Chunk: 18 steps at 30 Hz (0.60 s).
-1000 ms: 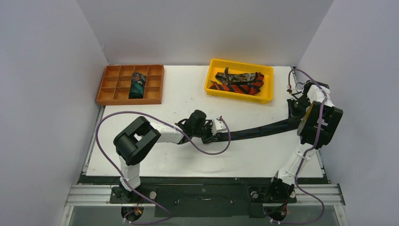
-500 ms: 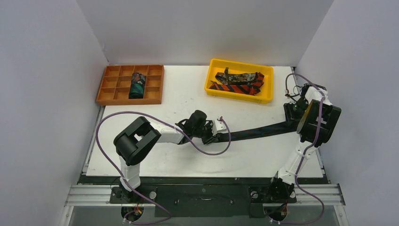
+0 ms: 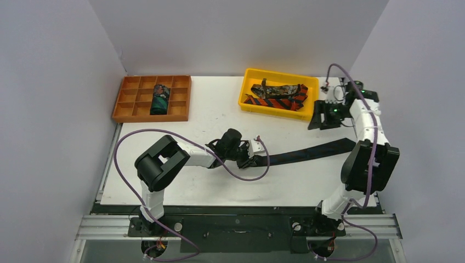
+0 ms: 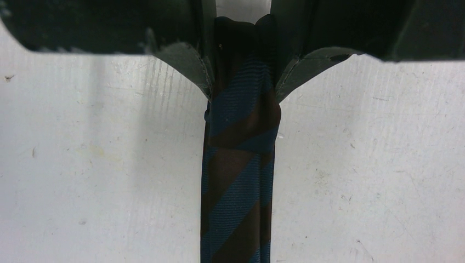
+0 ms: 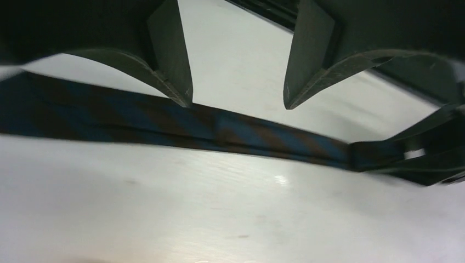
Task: Roll the ties
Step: Roll the tie at the center of the board.
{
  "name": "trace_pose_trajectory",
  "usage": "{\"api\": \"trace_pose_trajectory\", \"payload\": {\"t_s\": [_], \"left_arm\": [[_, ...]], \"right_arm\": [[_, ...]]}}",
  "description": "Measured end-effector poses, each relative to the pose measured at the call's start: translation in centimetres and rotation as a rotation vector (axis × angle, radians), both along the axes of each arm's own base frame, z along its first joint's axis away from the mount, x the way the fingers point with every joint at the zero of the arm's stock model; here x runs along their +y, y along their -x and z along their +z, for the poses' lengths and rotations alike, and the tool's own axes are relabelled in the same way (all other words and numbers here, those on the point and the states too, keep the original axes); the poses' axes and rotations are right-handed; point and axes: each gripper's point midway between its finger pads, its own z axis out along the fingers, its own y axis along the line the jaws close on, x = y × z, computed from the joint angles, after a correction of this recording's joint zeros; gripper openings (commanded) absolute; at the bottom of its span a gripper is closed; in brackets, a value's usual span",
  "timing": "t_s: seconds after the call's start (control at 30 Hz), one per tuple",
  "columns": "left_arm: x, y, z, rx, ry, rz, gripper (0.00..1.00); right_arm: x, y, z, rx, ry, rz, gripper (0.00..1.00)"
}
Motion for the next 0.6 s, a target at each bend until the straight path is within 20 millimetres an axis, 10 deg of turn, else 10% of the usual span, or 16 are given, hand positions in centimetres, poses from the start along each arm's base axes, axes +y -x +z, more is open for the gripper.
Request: {"api": "trace_pose_trajectory", "payload": {"t_s": [0.3, 0.6], "left_arm": [[-0.3, 0.1, 0.0, 0.007, 0.016, -0.003, 0.01], [-0.2, 0.1, -0.1, 0.001, 0.025, -0.003, 0.01]], "right_arm": [[18.0, 6.7, -7.3, 0.328, -0.328, 0.235, 0.32], [22.2, 8.7, -11.6, 0.456, -0.383, 0.217, 0.38]]}}
